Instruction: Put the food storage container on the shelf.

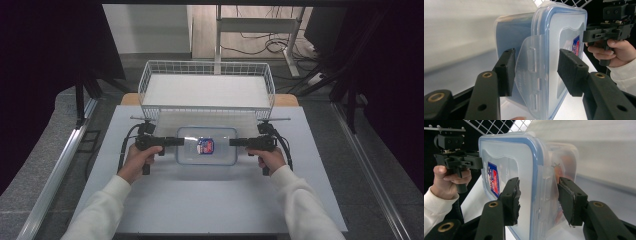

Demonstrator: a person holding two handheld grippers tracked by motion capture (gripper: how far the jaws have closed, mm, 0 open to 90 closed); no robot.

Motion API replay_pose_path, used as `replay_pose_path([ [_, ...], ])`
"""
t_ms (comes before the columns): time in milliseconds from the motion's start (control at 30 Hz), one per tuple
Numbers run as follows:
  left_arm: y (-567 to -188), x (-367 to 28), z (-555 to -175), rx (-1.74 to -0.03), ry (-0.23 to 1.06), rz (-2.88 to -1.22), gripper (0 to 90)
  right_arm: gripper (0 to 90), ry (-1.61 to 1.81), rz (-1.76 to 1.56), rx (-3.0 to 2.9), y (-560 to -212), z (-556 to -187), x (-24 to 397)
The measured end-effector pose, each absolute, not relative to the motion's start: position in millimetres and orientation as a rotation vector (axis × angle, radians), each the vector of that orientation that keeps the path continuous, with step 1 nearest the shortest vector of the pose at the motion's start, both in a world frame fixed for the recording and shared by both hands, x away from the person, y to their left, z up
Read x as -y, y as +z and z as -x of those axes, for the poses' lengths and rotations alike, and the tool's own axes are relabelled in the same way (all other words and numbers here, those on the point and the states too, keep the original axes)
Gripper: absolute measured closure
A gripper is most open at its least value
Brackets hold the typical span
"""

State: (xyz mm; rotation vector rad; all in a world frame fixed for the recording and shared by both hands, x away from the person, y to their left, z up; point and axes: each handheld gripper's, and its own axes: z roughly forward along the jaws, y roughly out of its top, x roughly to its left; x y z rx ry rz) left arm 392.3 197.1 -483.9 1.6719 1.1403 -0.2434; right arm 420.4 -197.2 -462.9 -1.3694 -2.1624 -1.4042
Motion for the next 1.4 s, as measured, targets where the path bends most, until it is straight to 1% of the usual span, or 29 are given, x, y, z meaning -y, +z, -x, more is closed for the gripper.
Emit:
replay_pose_path([
  [300,-490.7,-200.9,-406.3,-1.145,-0.24,-1.629,49.4,52.4,-1.411,1.372,2.185,-462.0,-435.9,192.2],
  [600,-501.6,-197.1,-414.3,-1.183,-0.254,-1.624,49.3,51.6,-1.393,1.403,2.186,-474.6,-444.5,193.3],
  [633,-503.6,-197.4,-415.7,-1.179,-0.239,-1.636,49.2,51.4,-1.383,1.417,2.185,-477.8,-446.1,193.3],
  [1000,-509.6,-194.2,-415.6,-1.249,-0.221,-1.57,48.4,50.8,-1.411,1.524,2.133,-481.8,-445.0,189.5],
  [1167,-507.6,-189.4,-415.2,-1.3,-0.153,-1.554,48.1,50.5,-1.439,1.573,2.084,-485.6,-444.0,189.2],
  [1400,-510.7,-189.2,-415.6,-1.329,-0.156,-1.538,47.4,49.5,-1.47,1.644,2.08,-489.3,-442.6,186.6],
])
